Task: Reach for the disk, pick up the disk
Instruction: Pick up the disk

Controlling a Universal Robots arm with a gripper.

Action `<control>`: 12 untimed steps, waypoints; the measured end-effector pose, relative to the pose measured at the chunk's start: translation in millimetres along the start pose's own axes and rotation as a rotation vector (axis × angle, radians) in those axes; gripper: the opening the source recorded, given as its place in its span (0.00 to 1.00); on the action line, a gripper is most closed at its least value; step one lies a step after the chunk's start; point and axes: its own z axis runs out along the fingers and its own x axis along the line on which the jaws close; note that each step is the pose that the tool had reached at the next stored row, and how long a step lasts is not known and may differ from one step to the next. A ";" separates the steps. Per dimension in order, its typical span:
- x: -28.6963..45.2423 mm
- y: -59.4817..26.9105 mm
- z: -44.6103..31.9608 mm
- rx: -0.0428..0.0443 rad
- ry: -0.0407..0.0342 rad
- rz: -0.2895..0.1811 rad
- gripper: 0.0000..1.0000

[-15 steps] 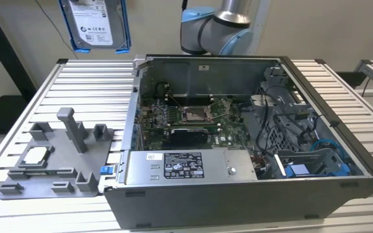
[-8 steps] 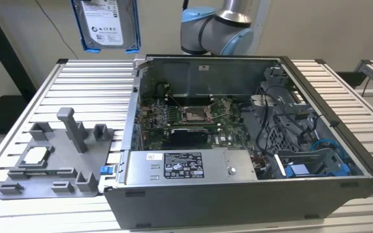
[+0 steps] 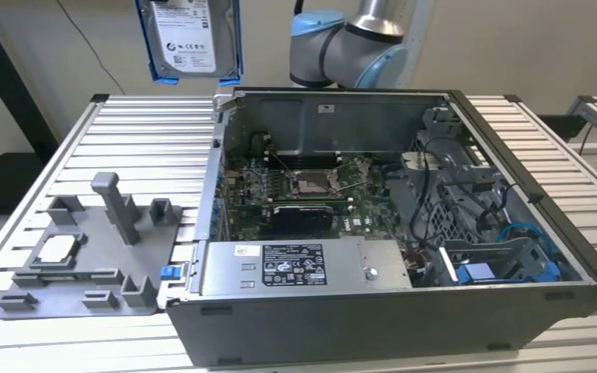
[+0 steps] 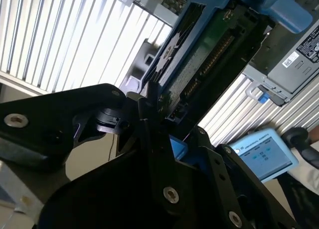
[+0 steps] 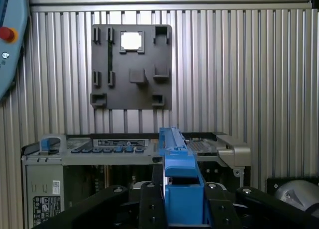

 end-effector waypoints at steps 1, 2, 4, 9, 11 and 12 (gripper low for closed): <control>-0.1 -2.8 -0.1 -0.0002 0.0000 0.000 0.00; -0.2 -5.6 -0.2 -0.0004 0.0000 0.000 0.00; -0.5 -11.2 -0.4 -0.0008 0.0001 0.000 0.00; -1.0 -24.1 -0.7 -0.0015 0.0001 0.000 0.00; -1.2 -29.0 -0.9 -0.0017 0.0001 0.000 0.00; -1.2 -31.4 -1.0 -0.0018 0.0001 0.000 0.00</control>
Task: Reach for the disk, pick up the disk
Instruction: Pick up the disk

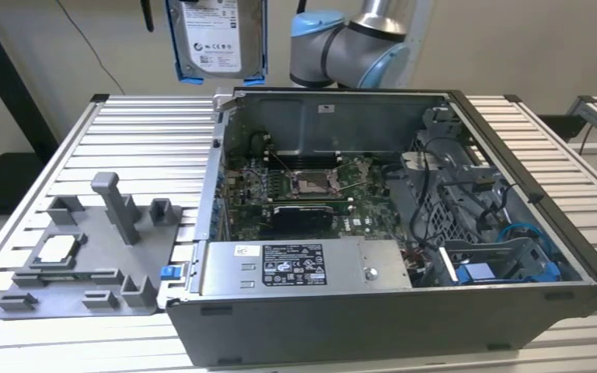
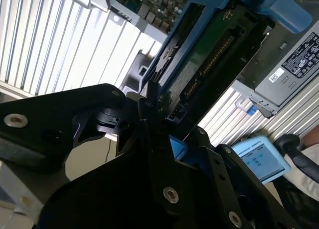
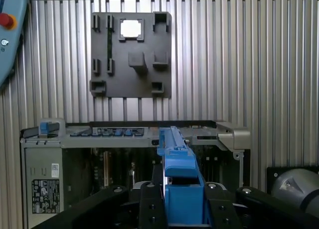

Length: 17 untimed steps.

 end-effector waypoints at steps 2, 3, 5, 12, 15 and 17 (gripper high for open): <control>-0.2 -4.4 -0.2 -0.0002 0.0000 0.000 0.00; -0.3 -6.3 -0.2 -0.0001 0.0000 0.000 0.00; -0.4 -9.7 -0.3 -0.0002 0.0001 0.000 0.00; -0.8 -19.4 -0.6 -0.0002 0.0000 0.000 0.00; -0.8 -20.4 -0.7 -0.0002 0.0000 0.000 0.00; -0.8 -20.8 -0.5 -0.0003 0.0000 0.000 0.00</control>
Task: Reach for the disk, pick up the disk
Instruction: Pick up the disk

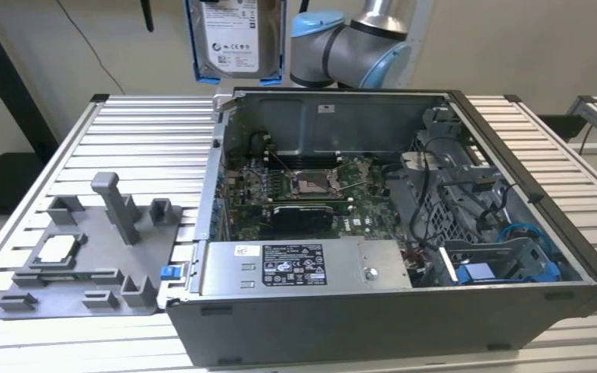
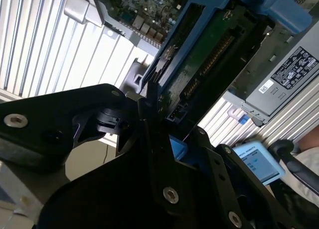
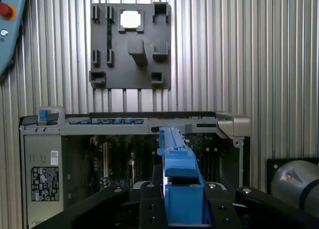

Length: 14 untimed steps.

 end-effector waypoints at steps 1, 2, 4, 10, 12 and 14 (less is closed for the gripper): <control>0.0 -0.2 0.0 0.0000 0.0000 0.000 0.00; 0.0 -0.4 0.0 0.0000 0.0000 0.000 0.00; 0.0 -1.2 0.1 0.0000 0.0001 0.000 0.00; -0.2 -5.1 0.2 0.0001 0.0000 0.000 0.00; -0.2 -6.6 0.2 0.0001 0.0000 0.000 0.00; -0.3 -8.0 0.2 0.0000 0.0000 0.000 0.00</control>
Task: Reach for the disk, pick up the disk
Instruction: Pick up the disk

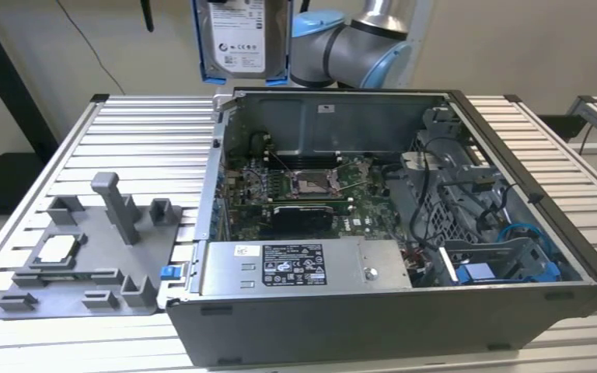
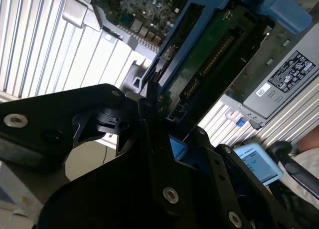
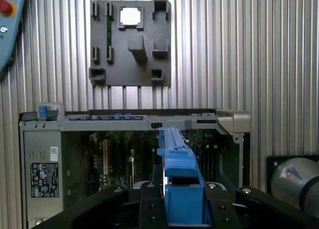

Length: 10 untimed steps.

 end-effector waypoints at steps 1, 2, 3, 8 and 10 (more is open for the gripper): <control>0.0 -0.7 0.0 -0.0001 0.0001 0.000 0.00; -0.1 -1.5 0.1 0.0000 0.0000 0.000 0.00; -0.1 -2.1 0.1 0.0000 -0.0001 0.000 0.00; -0.2 -5.5 0.2 0.0000 0.0000 0.000 0.00; -0.3 -6.8 0.3 0.0000 0.0000 0.000 0.00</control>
